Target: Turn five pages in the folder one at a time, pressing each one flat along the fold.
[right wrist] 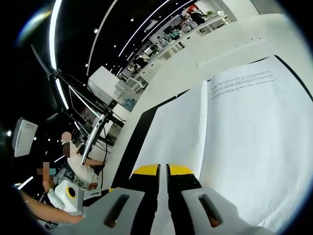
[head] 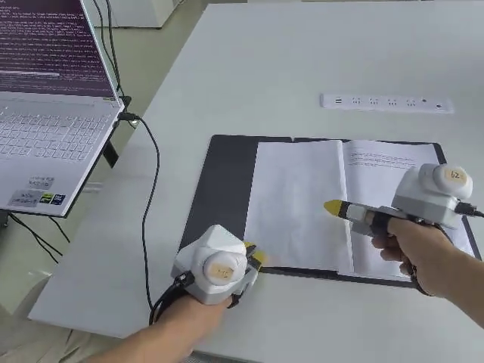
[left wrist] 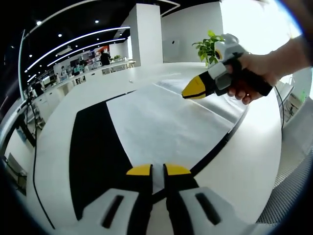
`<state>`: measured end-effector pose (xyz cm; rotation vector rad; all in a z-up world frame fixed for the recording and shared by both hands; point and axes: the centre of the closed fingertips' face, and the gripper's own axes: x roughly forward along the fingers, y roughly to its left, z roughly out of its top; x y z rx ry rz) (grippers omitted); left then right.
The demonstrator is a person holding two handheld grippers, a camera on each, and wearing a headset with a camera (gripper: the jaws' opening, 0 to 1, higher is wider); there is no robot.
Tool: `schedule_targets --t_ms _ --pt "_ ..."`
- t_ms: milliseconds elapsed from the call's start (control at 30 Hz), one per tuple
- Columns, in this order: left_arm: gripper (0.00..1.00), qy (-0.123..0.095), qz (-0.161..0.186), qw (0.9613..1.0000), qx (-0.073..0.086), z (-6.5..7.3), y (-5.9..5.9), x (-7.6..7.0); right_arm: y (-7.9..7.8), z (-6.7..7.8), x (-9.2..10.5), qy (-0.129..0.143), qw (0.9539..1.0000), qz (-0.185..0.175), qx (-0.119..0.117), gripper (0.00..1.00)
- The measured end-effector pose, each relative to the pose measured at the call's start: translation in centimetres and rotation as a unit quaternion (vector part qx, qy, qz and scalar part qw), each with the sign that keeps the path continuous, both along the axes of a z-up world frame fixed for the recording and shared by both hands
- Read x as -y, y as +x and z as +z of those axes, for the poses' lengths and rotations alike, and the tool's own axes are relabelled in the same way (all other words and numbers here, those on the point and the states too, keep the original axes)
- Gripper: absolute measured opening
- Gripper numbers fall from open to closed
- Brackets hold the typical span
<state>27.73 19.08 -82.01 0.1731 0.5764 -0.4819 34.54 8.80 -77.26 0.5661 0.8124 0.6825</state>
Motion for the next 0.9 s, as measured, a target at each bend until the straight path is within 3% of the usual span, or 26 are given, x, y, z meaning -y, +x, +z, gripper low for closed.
schedule_targets --t_ms 167,200,233,367,400,633,767,900 --pt "0.07 0.005 -0.002 1.0 -0.001 0.0 0.0 0.0 1.7 -1.3 0.6 -0.001 0.9999 0.001 -0.017 0.01" --pt "0.07 0.005 -0.002 1.0 -0.001 0.0 0.0 0.0 2.1 -1.5 0.7 0.023 0.9987 -0.018 -0.041 0.01" --pt "0.07 0.005 -0.002 1.0 -0.001 0.0 0.0 0.0 2.3 -1.7 0.8 0.03 0.998 -0.023 -0.051 0.01" --pt "0.07 0.005 0.001 1.0 -0.001 0.0 0.0 0.0 3.8 -3.1 1.6 0.011 0.9986 -0.015 -0.049 0.0" --pt "0.07 0.005 0.002 1.0 -0.001 0.0 0.0 0.0 4.4 -3.0 1.9 0.028 0.9979 -0.023 -0.054 0.0" --pt "0.07 0.005 0.003 1.0 -0.002 0.0 0.0 0.0 6.8 -3.1 2.5 0.037 0.9972 -0.039 -0.052 0.0" --pt "0.07 0.004 0.004 1.0 -0.003 0.1 0.0 0.0 8.1 -3.2 2.4 0.064 0.9944 -0.058 -0.06 0.0" --pt "0.07 0.004 0.005 1.0 -0.003 0.1 0.0 0.1 9.1 -3.1 2.6 0.067 0.9935 -0.076 -0.053 0.0"
